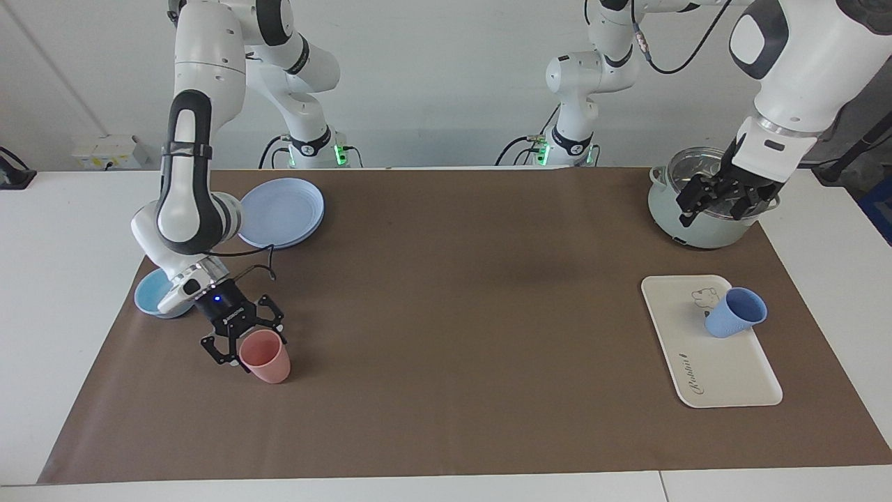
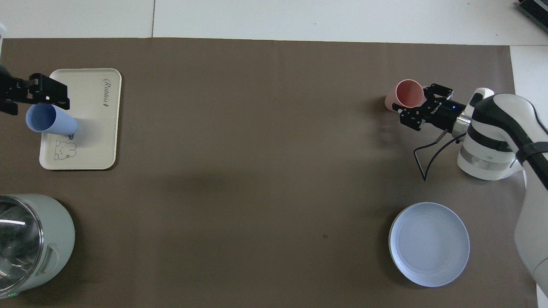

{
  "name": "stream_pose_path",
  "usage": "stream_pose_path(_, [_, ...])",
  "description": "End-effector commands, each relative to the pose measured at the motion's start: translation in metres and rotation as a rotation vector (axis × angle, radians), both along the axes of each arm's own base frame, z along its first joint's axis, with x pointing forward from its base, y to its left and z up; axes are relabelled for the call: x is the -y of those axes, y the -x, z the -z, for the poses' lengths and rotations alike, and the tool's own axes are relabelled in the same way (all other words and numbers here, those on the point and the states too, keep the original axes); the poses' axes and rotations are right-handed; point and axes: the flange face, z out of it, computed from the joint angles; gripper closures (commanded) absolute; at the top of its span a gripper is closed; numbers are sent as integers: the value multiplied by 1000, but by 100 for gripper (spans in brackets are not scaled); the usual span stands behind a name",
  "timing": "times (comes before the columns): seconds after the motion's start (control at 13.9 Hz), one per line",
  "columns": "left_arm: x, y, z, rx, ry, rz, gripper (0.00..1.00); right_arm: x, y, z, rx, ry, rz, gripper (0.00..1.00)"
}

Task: Place cup on tray
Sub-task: 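Open the left gripper on the blue cup while the right gripper releases the pink cup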

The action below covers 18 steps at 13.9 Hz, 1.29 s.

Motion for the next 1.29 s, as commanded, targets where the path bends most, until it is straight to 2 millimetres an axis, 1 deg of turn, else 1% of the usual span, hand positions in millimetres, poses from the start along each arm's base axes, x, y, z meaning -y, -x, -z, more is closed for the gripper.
stream_pose_path(0.0, [0,24,8,-22,-31,25,1,-10,-1,-15,35,-8,3,0])
stream_pose_path(0.14, [2,25,8,-21,-31,37,1,-27,-5,-41,33,-9,48,0])
stream_pose_path(0.22, [2,24,8,-14,-29,59,1,-37,-4,-49,22,-22,66,0])
stream_pose_path(0.36, [5,22,10,-6,-29,75,1,-39,-4,-60,17,-11,75,0])
stream_pose_path(0.58, [11,25,11,-17,-26,74,1,-29,-5,-79,19,76,28,0])
stream_pose_path(0.65, [8,26,11,-24,-27,70,1,-28,-5,-86,5,98,20,0])
stream_pose_path(0.72, [0,25,11,-20,-27,75,1,-28,-5,-97,-6,118,16,0])
stream_pose_path(0.86, [2,24,12,-14,-15,109,1,-27,-6,-113,-39,154,25,0])
stream_pose_path(0.94, [3,26,11,-16,-11,111,1,-28,-6,-120,-60,169,33,0])
stream_pose_path(1.01, [9,30,10,-15,-12,115,1,-29,-7,-131,-73,180,46,0])
stream_pose_path(1.08, [12,31,11,-17,-12,117,0,-29,-6,-138,-93,191,63,0])
stream_pose_path(1.22, [15,31,10,-16,11,125,0,-34,-5,-158,-127,230,94,0])
